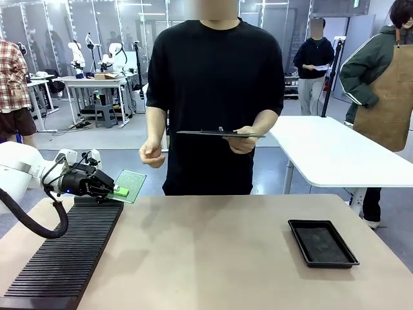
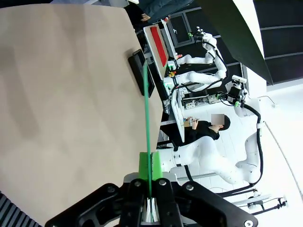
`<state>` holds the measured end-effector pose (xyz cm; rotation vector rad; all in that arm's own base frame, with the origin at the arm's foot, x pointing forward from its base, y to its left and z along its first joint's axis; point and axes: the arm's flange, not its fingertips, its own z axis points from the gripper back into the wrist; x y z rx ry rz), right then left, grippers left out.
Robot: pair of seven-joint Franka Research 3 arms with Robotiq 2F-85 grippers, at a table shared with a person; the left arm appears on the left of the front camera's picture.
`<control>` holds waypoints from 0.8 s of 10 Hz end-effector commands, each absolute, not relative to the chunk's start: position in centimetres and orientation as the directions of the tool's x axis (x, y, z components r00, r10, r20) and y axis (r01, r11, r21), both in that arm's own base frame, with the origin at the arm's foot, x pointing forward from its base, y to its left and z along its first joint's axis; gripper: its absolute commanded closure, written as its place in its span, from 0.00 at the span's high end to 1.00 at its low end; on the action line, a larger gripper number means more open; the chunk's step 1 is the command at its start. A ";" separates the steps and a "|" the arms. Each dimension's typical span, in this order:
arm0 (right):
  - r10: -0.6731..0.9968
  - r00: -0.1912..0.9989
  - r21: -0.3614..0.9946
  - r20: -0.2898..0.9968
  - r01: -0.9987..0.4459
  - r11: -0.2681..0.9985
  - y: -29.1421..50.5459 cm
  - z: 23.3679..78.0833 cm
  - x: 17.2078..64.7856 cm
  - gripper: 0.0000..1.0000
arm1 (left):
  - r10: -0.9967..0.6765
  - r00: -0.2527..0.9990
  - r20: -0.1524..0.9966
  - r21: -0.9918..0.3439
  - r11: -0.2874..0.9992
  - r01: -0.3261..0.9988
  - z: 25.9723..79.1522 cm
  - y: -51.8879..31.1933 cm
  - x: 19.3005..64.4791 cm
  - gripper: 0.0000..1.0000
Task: Inspect the PCB.
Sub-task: Release the Blank PCB you were holding.
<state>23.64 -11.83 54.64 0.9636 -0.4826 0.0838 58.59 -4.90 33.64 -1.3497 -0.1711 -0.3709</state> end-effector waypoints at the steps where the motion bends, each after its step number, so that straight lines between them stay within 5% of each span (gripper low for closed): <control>1: -0.133 0.885 0.765 0.447 -0.300 0.570 -11.9 54.6 23.7 1.00 | -0.166 0.928 0.333 -0.914 0.185 0.361 33.6 -5.0 58.7 0.00; 8: -0.133 0.885 0.765 0.447 -0.300 0.570 -11.9 54.6 23.7 1.00 | -0.166 0.928 0.333 -0.914 0.185 0.361 33.6 -5.0 58.7 0.00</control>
